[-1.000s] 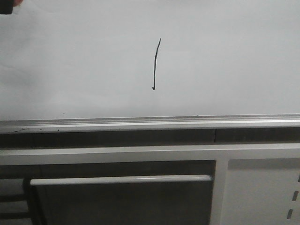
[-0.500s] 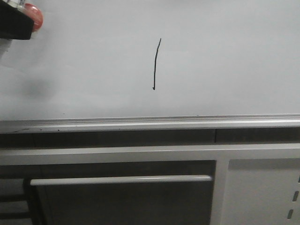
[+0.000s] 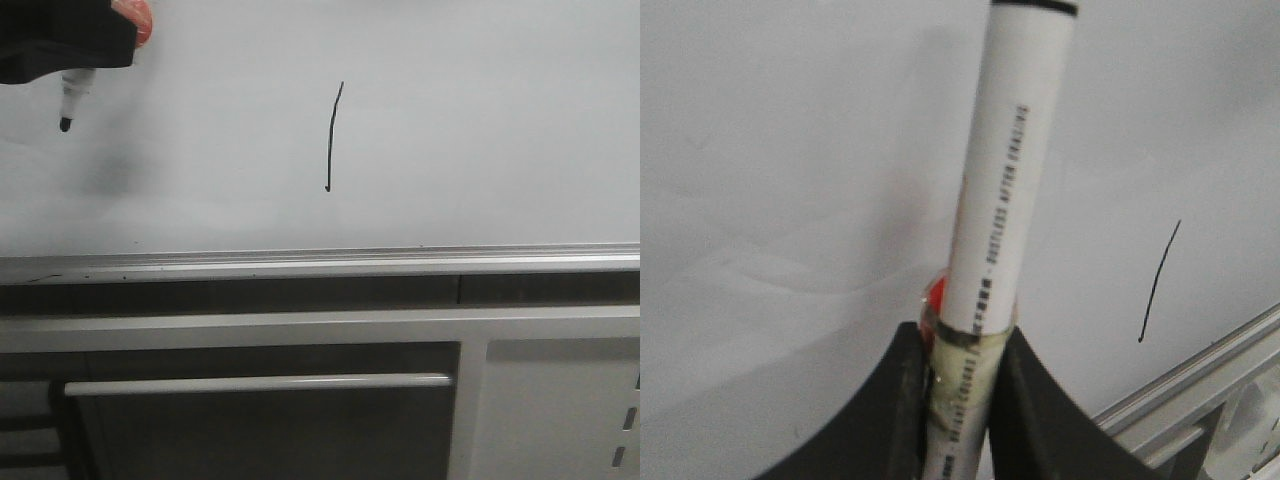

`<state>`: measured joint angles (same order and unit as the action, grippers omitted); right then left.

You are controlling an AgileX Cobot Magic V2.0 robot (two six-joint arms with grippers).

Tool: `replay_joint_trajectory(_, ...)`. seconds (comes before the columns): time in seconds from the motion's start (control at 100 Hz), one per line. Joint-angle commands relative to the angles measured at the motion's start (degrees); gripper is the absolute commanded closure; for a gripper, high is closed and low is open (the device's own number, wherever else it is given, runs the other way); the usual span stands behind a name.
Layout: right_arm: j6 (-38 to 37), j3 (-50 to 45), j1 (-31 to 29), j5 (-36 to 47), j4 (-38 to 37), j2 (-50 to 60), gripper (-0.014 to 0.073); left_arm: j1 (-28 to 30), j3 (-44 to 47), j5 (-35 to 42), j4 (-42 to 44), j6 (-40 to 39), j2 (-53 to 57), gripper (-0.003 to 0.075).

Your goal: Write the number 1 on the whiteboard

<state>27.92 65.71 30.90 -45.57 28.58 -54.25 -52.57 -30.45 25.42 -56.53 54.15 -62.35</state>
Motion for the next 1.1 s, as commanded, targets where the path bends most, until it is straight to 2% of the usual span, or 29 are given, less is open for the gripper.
replay_joint_trajectory(0.0, 0.32, 1.38, -0.23, 2.92, 1.11, 0.58, 0.0228, -0.54, -1.97, 4.65, 3.31, -2.68, -0.39, 0.0741)
replay_joint_trajectory(0.25, 0.32, 1.38, -0.23, 2.71, 1.11, 0.58, 0.0228, -0.54, -1.97, 6.33, 4.00, -2.78, -2.42, 0.0741)
replay_joint_trajectory(0.51, 0.32, 1.38, -0.23, 2.82, 1.11, 0.58, 0.0228, -0.54, -1.97, 10.51, 6.27, -6.81, -4.76, 0.0741)
replay_joint_trajectory(1.09, 0.32, 1.38, -0.23, 2.93, 1.11, 0.58, 0.0228, -0.54, -1.97, 16.78, 6.27, -6.80, -7.50, 0.0741)
